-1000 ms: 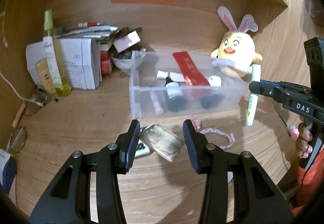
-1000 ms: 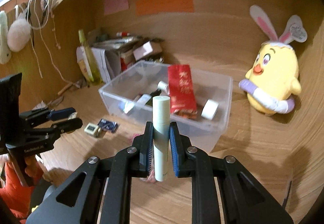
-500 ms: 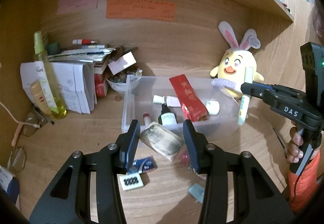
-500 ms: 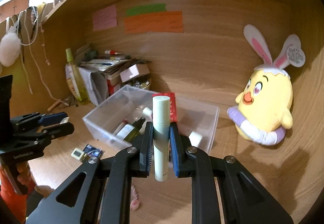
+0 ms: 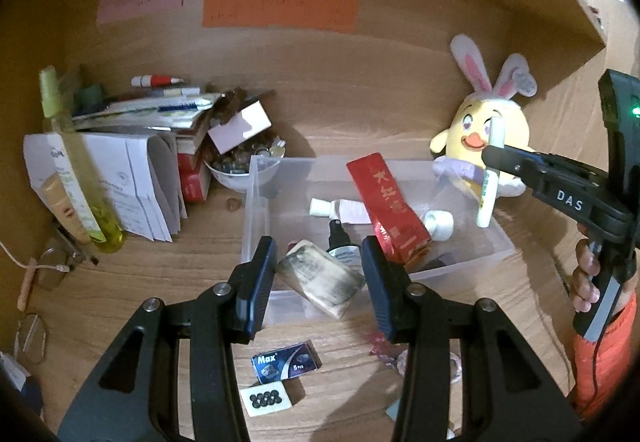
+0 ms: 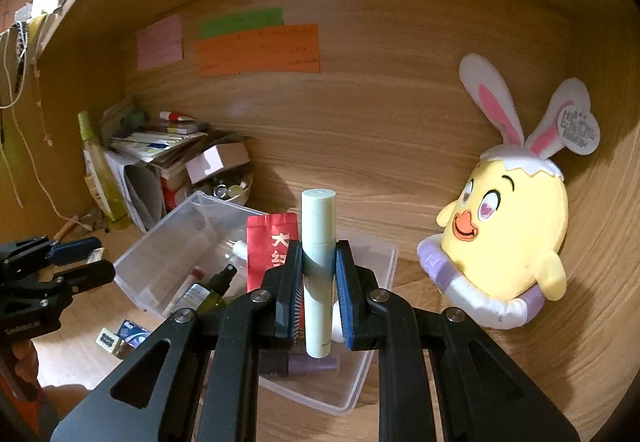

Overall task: Organize objects
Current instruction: 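Carry the white stick and soap bar with both tools over the clear box, then open both tools to release the white stick and soap bar into the box, then grasp the braided pink-white bracelet with the right tool while the left tool grasps the white dotted box, then carry the bracelet and white dotted box with both tools over the clear box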

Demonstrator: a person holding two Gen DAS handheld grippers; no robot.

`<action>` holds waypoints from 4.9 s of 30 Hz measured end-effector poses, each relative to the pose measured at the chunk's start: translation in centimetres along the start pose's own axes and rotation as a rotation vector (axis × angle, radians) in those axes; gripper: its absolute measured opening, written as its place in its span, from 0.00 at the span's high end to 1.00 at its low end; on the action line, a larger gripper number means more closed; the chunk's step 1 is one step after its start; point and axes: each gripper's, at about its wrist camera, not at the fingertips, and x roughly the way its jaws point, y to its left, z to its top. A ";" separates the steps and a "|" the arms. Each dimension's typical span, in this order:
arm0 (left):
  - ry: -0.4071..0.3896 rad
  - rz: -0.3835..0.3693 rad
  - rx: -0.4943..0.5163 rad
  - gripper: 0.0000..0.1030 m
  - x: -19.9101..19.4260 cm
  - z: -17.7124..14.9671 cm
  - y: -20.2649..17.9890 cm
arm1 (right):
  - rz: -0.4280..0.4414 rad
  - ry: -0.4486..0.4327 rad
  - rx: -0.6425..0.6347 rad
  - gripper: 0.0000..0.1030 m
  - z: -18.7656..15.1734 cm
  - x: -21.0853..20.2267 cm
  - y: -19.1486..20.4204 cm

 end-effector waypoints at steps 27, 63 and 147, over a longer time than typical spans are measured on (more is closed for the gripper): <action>0.124 -0.010 -0.026 0.57 6.9 0.5 0.3 | -0.031 0.185 -0.196 0.86 -3.5 5.7 3.2; 0.033 0.049 0.007 0.11 -3.0 -4.2 1.2 | 0.108 0.079 -0.095 0.19 -4.1 -3.0 4.2; -0.020 0.008 -0.035 0.62 -5.6 -4.7 -0.5 | 0.197 0.008 -0.093 0.86 -6.4 -7.5 4.9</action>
